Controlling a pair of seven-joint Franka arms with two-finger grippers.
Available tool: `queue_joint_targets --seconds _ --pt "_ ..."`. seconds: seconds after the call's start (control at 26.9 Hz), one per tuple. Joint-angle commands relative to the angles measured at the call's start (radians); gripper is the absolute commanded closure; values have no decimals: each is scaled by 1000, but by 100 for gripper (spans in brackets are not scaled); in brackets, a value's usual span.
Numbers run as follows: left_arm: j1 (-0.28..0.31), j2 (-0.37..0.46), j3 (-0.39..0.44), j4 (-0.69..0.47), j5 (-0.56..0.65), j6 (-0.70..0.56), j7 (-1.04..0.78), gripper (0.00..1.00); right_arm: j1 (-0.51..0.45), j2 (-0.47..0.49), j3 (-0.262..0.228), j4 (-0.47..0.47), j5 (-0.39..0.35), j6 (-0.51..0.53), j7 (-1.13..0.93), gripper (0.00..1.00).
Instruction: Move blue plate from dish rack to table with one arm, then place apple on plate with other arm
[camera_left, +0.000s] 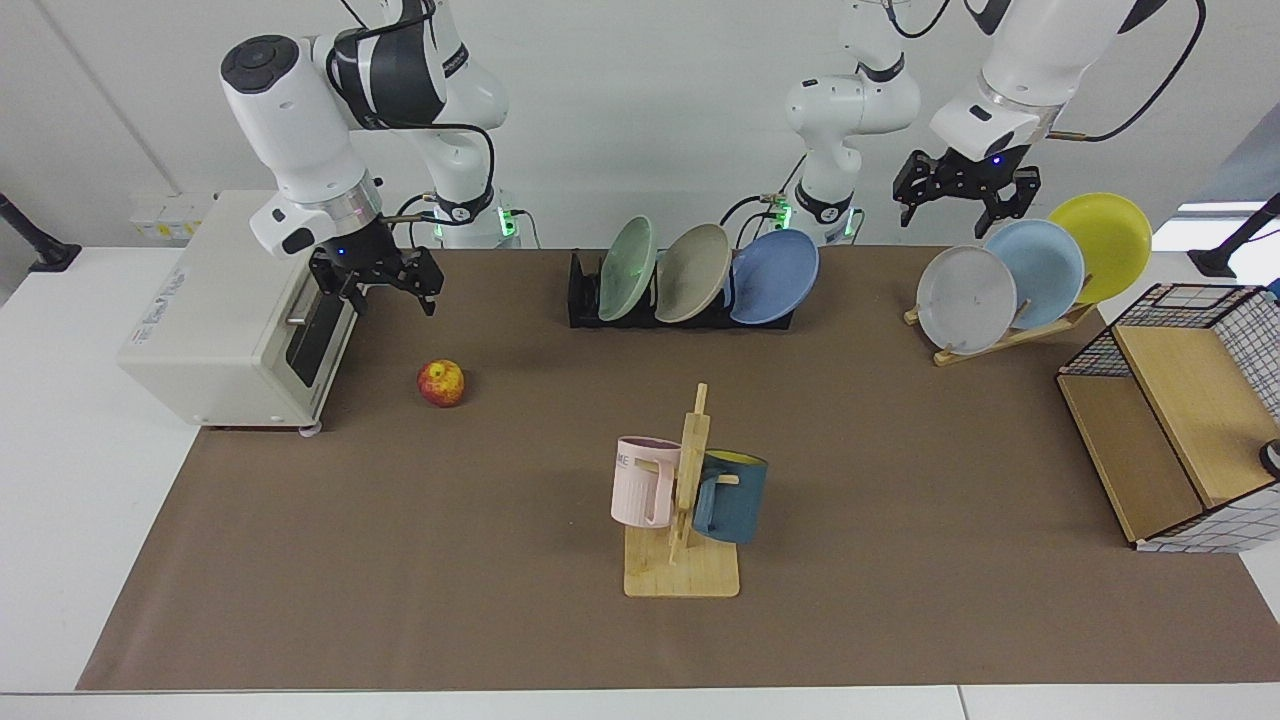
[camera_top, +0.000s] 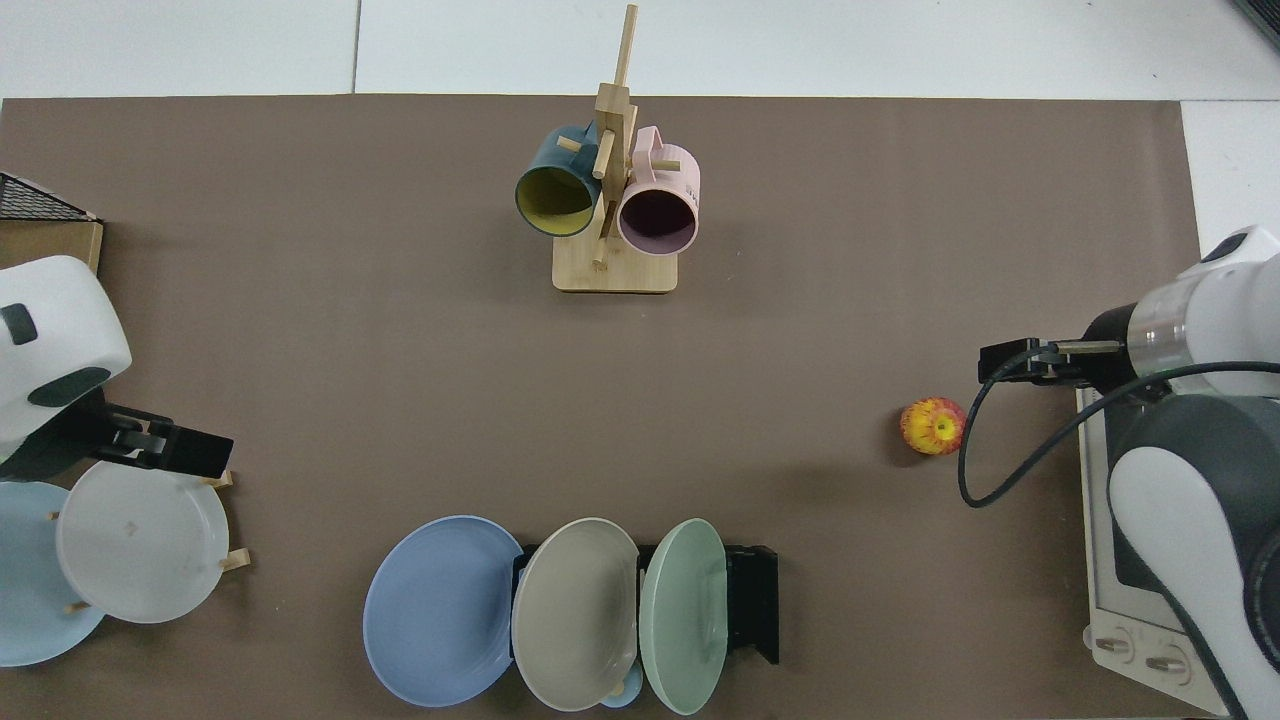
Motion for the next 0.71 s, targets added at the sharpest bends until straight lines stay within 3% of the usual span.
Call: queue_joint_targets --seconds 0.0,0.26,0.67 --pt "-14 -23 5 -24 -1 -10 14 0 -7 0 4 -52 -23 28 -54 0" --pt "-23 -34 6 -38 0 -23 14 0 -1 40 5 -118 -43 132 -61 0" --pt "-72 -188 5 -256 -3 0 11 0 19 150 7 -193 -43 324 -51 0"
